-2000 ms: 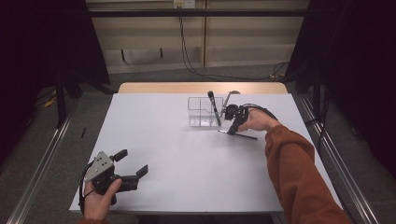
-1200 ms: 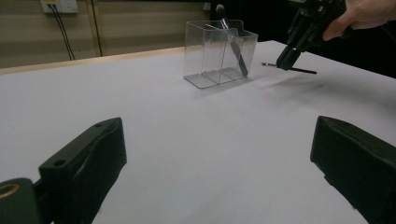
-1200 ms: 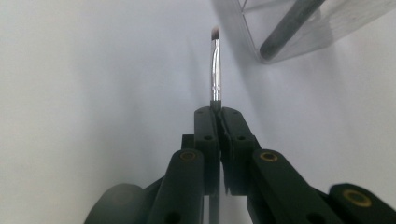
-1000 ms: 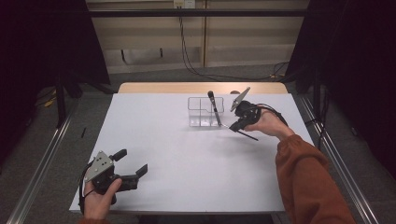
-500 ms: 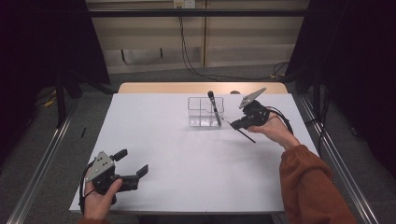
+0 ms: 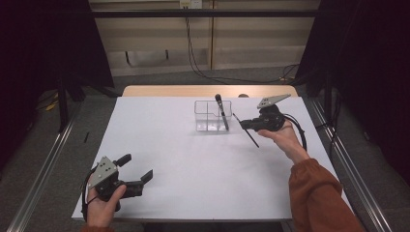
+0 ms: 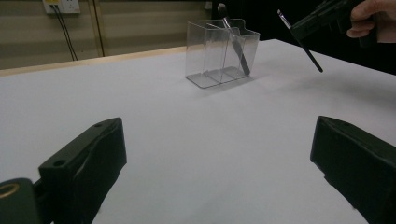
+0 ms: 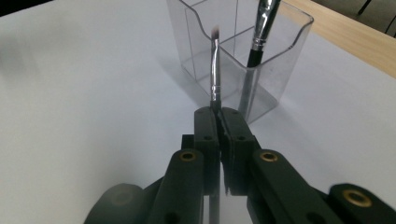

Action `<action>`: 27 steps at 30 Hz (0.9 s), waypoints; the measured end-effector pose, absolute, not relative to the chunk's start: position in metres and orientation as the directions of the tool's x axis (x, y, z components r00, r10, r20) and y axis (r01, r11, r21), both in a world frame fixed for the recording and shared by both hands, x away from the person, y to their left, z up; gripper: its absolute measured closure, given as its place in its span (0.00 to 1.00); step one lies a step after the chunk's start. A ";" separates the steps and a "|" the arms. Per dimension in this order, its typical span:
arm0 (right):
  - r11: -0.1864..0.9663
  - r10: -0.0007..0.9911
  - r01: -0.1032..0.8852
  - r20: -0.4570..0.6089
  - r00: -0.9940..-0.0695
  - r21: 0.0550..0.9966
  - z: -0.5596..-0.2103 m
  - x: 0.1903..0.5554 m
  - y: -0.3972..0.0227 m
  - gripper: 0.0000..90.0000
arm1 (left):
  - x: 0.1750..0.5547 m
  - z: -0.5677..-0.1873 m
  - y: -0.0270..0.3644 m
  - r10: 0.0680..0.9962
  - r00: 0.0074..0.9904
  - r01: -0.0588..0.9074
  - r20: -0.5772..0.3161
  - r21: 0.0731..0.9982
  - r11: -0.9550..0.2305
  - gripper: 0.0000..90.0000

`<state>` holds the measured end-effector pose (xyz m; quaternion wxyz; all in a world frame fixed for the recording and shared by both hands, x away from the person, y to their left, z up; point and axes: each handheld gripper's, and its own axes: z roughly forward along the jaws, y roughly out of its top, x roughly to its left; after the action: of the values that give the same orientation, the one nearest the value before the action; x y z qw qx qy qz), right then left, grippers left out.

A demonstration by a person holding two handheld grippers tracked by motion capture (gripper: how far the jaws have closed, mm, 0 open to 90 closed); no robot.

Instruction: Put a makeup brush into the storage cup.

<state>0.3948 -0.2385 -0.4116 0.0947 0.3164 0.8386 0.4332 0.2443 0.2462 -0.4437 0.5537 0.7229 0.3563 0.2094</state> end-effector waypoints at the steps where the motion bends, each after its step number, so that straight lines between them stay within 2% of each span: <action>1: 0.418 0.616 0.447 0.115 -0.779 0.791 -0.412 0.394 -0.238 0.97 | 0.244 -0.444 0.246 0.746 0.660 0.284 -0.093 0.950 -0.133 0.04; 15: 0.271 0.631 0.368 0.124 -0.766 0.890 -0.412 0.389 -0.235 0.97 | 0.245 -0.443 0.248 0.747 0.659 0.282 -0.091 0.950 -0.132 0.04; 27: 0.173 0.635 0.310 0.135 -0.761 0.935 -0.404 0.391 -0.227 0.97 | 0.244 -0.441 0.249 0.748 0.657 0.273 -0.092 0.954 -0.122 0.04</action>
<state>0.3911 -0.2266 -0.4036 0.1446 0.3140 0.7522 0.5609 0.2436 0.2486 -0.4410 0.5592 0.7183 0.3552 0.2124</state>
